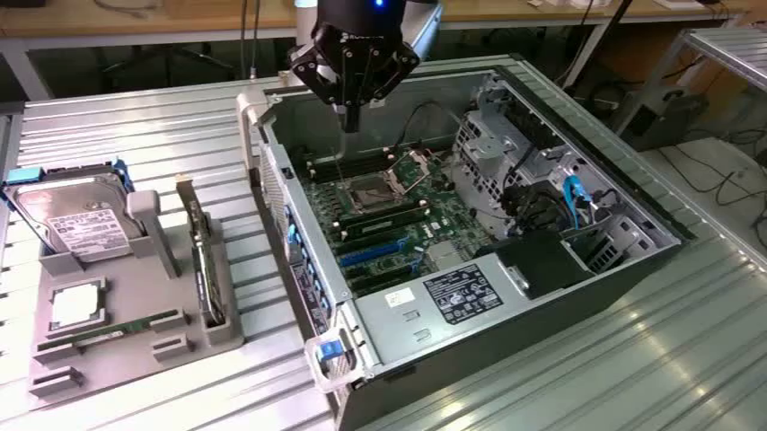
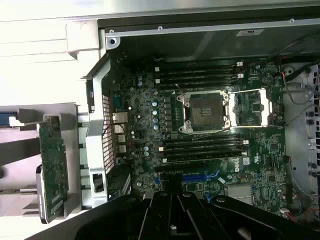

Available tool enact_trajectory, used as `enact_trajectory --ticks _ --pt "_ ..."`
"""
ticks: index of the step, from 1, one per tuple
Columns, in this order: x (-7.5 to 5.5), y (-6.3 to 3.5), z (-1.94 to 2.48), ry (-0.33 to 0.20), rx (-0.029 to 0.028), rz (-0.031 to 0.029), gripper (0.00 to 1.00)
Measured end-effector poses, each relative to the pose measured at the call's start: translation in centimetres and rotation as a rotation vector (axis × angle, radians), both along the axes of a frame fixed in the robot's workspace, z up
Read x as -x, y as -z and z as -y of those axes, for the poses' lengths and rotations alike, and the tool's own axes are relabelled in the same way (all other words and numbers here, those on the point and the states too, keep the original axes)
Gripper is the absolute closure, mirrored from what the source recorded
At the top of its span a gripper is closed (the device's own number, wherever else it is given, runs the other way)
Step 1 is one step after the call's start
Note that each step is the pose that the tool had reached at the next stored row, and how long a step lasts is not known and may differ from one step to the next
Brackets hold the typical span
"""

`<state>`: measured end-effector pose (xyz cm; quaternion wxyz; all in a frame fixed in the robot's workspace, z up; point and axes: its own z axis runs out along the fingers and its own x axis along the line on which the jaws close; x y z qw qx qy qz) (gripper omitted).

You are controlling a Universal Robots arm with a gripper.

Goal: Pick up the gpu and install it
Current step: 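Reach for the gpu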

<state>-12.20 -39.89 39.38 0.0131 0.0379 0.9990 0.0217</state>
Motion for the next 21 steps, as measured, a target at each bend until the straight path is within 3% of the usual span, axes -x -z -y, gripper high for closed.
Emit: enact_trajectory --ticks 14,21 --pt "0.1 0.0 0.0 0.0 0.0009 0.0006 0.89" --pt "3.1 0.0 0.48 0.0 0.001 0.0007 0.89"
